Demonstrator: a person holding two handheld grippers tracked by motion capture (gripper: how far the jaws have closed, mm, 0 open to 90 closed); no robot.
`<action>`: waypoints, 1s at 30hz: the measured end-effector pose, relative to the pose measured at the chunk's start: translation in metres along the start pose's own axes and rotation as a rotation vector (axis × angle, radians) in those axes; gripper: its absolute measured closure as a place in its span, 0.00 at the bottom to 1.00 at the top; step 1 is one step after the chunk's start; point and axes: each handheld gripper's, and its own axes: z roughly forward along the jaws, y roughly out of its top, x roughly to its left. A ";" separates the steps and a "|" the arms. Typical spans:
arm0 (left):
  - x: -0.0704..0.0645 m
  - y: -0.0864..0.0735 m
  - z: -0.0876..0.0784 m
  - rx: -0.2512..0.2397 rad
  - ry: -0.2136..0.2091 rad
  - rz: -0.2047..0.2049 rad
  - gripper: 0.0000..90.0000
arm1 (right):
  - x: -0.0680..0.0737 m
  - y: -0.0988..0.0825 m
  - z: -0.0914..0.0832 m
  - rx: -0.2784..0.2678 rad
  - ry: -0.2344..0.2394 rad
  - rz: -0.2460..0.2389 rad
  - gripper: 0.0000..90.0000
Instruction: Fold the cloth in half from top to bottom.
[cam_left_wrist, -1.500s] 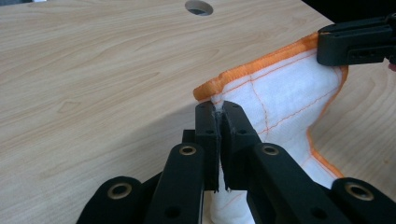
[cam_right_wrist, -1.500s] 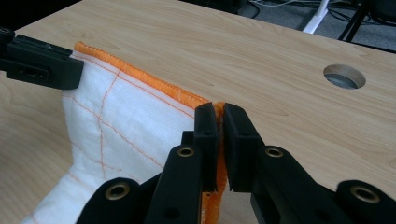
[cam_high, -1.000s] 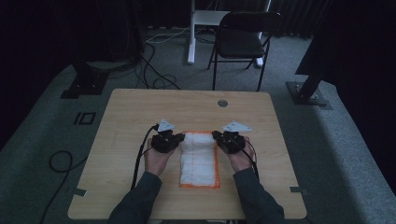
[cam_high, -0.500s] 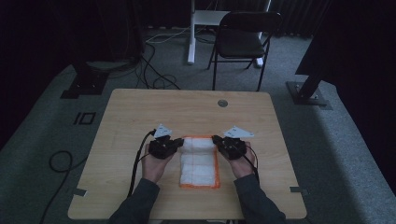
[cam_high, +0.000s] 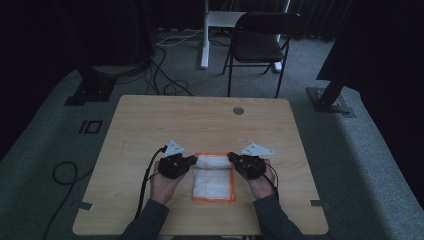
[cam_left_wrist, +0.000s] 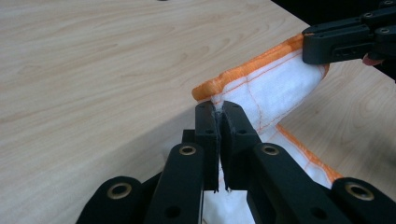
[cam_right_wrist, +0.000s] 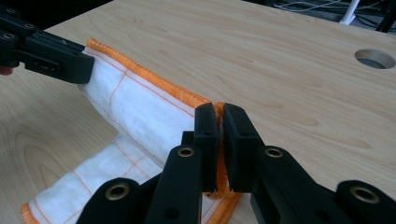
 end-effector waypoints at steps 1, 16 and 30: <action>0.000 -0.001 -0.001 -0.003 -0.003 -0.005 0.97 | 0.001 -0.001 0.000 0.002 0.005 0.001 0.94; -0.009 -0.024 -0.003 0.021 -0.009 -0.008 0.97 | 0.010 -0.020 -0.005 0.020 0.028 0.013 0.94; -0.013 -0.054 -0.003 0.064 -0.035 -0.051 0.93 | 0.021 -0.045 -0.007 0.066 0.055 0.015 0.94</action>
